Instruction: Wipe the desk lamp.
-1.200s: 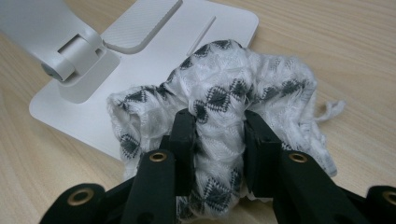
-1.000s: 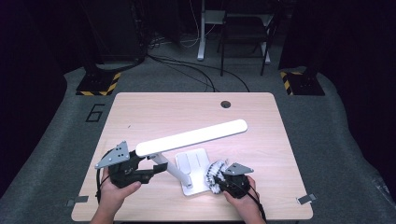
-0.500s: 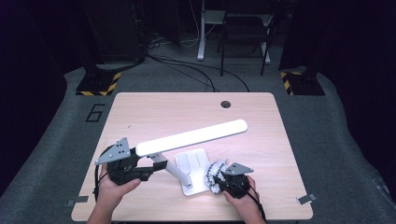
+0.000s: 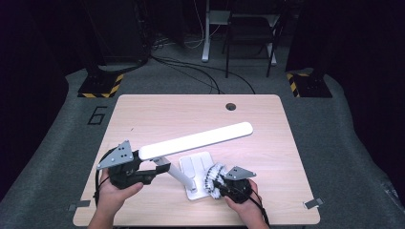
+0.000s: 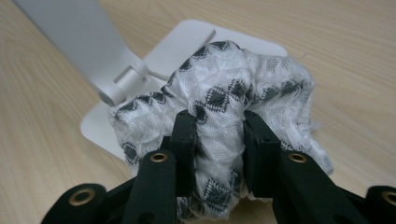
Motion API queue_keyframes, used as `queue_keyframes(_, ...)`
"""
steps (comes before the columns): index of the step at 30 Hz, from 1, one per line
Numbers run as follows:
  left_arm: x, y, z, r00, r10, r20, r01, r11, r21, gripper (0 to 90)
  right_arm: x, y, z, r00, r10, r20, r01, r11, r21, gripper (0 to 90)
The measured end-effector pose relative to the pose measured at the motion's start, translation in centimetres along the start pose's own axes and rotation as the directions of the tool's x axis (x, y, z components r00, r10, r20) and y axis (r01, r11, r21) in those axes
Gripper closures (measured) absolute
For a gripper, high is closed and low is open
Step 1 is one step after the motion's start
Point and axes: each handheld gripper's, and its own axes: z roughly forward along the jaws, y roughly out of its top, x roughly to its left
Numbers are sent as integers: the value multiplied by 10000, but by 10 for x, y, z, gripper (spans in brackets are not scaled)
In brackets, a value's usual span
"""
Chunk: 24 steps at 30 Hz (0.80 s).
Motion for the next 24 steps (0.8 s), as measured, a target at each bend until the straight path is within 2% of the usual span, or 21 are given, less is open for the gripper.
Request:
queue_keyframes(1, 0, 0, 0, 10000, 30, -26, -30, 10000, -14, 526, 2, 2, -1, 10000, 5, 8, -5, 10000, -60, 687)
queue_keyframes(6, -1, 0, 0, 9999, 95, -59, -95, 10000, 2, 527, 6, 17, -4, 9983, 183, -546, -224, 9969, -758, 690)
queue_keyframes(11, -1, 0, 0, 10000, 95, -28, -95, 10000, -30, 527, 18, 42, -10, 9939, -178, -1089, 17, 9892, -1464, 691)
queue_keyframes(15, -1, 0, 1, 10000, 84, -40, -84, 9999, -70, 527, 30, 60, -15, 9863, -287, -1625, -45, 9797, -2005, 691)
queue_keyframes(19, -1, 0, 0, 10000, 83, -54, -83, 9999, -67, 528, 43, 73, -19, 9826, -658, -1737, 211, 9687, -2474, 691)
queue_keyframes(24, -2, 0, 1, 10000, -1, -20, 1, 10000, -87, 528, 50, 85, -21, 9760, -1002, -1932, 432, 9593, -2791, 693)
